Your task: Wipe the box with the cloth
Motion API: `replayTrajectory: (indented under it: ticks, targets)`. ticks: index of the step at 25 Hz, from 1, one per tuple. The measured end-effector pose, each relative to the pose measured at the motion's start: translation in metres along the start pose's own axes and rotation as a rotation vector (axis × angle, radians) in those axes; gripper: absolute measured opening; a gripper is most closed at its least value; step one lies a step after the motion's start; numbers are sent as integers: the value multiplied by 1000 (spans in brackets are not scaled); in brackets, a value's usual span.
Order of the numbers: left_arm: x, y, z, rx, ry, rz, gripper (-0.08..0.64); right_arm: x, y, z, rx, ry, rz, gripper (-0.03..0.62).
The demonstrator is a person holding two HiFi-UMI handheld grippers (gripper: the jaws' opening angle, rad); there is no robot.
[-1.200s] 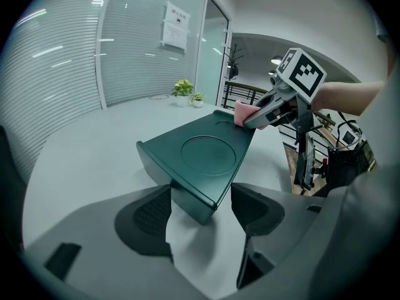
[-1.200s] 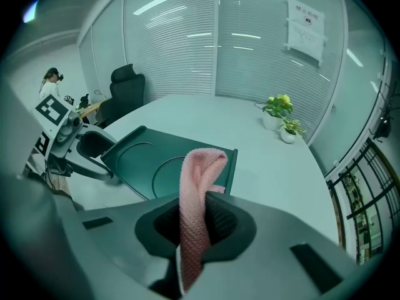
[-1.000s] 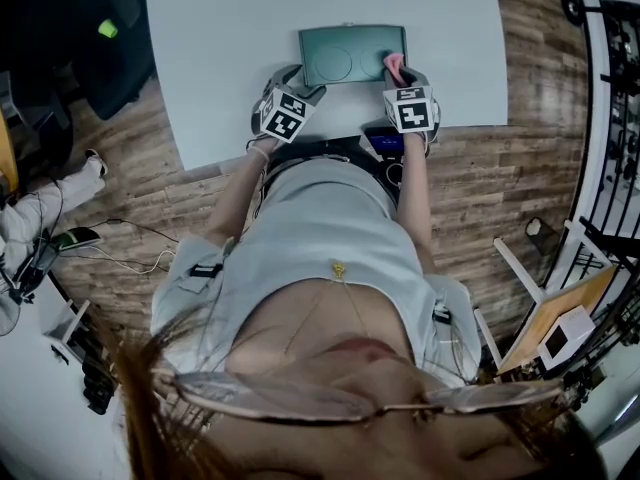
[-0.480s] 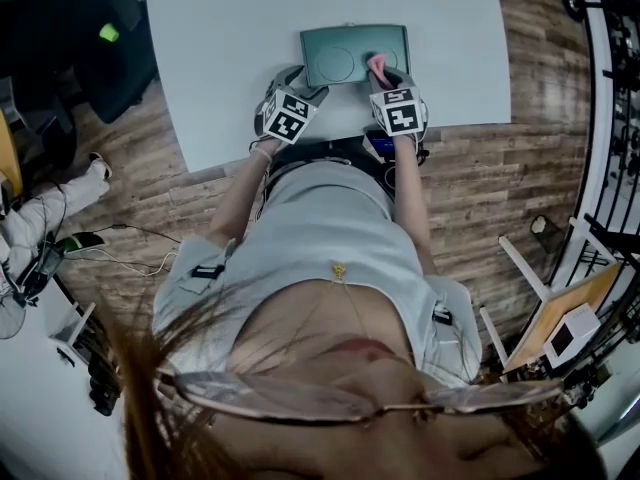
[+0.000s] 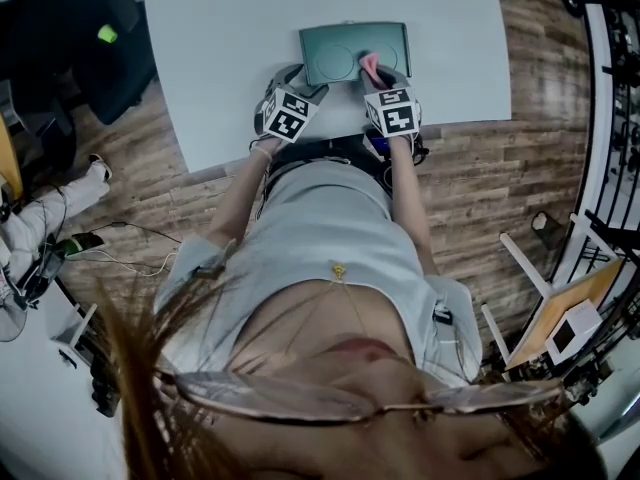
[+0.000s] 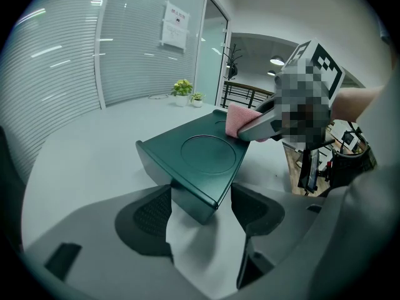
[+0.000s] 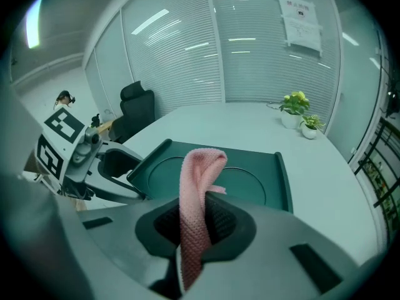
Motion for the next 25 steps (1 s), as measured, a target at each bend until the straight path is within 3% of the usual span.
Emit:
replayTrajectory:
  ticks: [4, 25]
  targets:
    - [1, 0, 0, 0, 2, -4, 307, 5, -2, 17, 27, -63, -7, 41]
    - [1, -3, -4, -14, -6, -11, 307, 28, -11, 80, -98, -251, 42, 41]
Point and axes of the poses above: the fingertips, and each gripper's own axes: x forward along the fingers, z to its left, y out of its underside, the point moved 2 cm from there along -x, backward along the fingers, and after that the axes turned 6 degrees about x, right-handed, at the moved point
